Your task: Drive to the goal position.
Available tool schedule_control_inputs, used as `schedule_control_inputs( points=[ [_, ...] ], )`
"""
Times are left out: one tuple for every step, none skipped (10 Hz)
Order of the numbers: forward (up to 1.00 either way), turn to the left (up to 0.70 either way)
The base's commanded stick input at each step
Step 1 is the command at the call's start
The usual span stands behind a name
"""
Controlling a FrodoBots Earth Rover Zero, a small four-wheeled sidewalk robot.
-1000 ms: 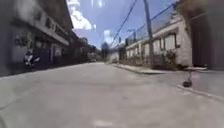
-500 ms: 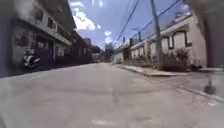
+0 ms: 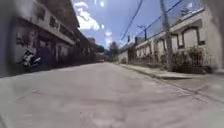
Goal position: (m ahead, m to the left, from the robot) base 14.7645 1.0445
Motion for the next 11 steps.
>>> schedule_control_inputs(
  points=[
    [0.98, 0.0],
    [0.98, 0.0],
    [0.98, 0.0],
    [0.97, 0.0],
    [0.98, 0.0],
    [0.98, 0.0],
    [0.98, 0.0],
    [0.98, 0.0],
    [0.98, 0.0],
    [0.98, 0.0],
    [0.98, 0.0]
  ],
)
